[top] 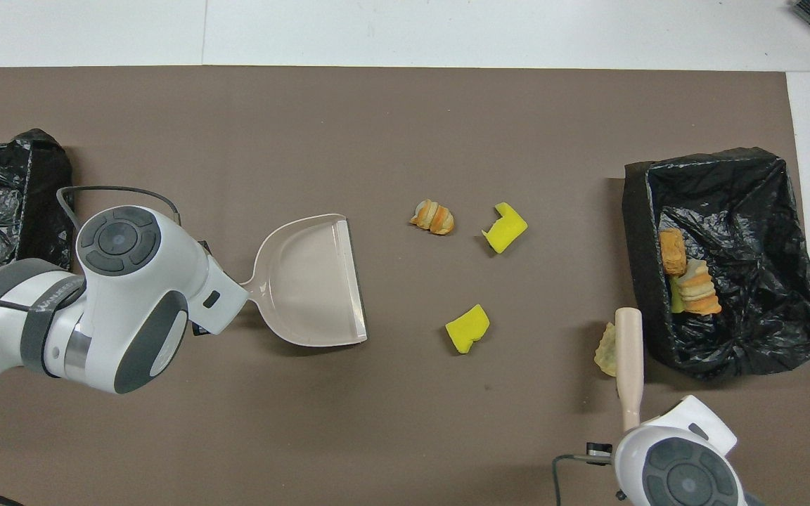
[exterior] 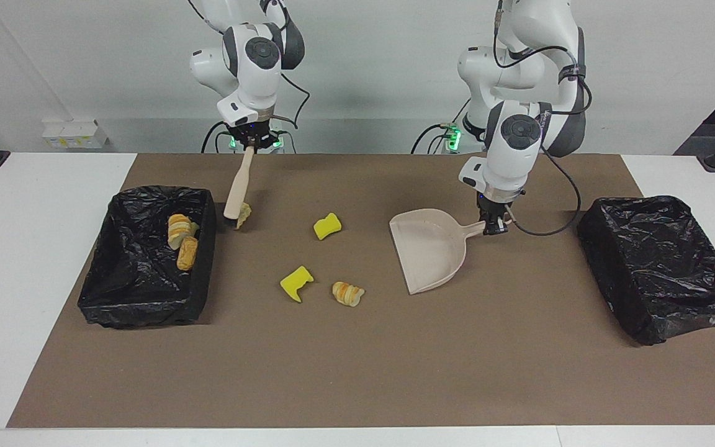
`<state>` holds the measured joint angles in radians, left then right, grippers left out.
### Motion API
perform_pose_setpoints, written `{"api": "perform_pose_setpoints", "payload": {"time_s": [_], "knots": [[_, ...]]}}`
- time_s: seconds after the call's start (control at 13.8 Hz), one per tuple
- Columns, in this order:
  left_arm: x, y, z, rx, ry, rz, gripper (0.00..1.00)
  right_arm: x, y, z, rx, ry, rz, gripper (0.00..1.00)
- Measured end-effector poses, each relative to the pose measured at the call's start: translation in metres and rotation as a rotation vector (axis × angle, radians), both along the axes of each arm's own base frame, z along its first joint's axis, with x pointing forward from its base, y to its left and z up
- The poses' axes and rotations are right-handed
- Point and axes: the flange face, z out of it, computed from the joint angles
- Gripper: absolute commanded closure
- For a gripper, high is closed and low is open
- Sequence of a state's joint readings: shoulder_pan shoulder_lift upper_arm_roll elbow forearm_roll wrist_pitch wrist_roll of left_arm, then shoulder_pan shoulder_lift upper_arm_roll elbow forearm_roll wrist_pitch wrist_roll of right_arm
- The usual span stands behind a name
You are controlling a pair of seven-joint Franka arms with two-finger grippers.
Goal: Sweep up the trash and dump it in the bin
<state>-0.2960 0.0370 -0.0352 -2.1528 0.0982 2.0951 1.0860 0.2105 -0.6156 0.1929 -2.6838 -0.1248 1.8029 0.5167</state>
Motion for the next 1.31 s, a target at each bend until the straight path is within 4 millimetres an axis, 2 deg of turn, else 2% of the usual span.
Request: {"api": "perform_pose_setpoints", "payload": {"time_s": [0.51,0.73,0.87,1.02,1.16,1.31], "knots": [[0.000,0.002,-0.001,0.001,0.001,0.005,1.00,-0.002,-0.027,-0.019,-0.007,0.056,0.024,1.00],[0.001,0.003,-0.001,0.001,0.001,0.006,1.00,0.000,-0.026,-0.024,0.020,0.052,0.021,1.00],[0.001,0.004,-0.001,0.001,0.002,0.008,1.00,0.008,-0.012,-0.031,0.112,0.024,0.015,1.00],[0.001,0.005,-0.001,0.001,0.002,0.009,1.00,0.023,0.007,-0.046,0.183,-0.002,0.024,1.00],[0.001,0.005,-0.001,0.001,0.002,0.009,1.00,0.050,0.039,-0.050,0.256,-0.003,0.030,1.00],[0.001,0.005,-0.001,0.001,0.002,0.009,1.00,0.078,0.070,-0.042,0.298,-0.003,0.028,1.00]]}}
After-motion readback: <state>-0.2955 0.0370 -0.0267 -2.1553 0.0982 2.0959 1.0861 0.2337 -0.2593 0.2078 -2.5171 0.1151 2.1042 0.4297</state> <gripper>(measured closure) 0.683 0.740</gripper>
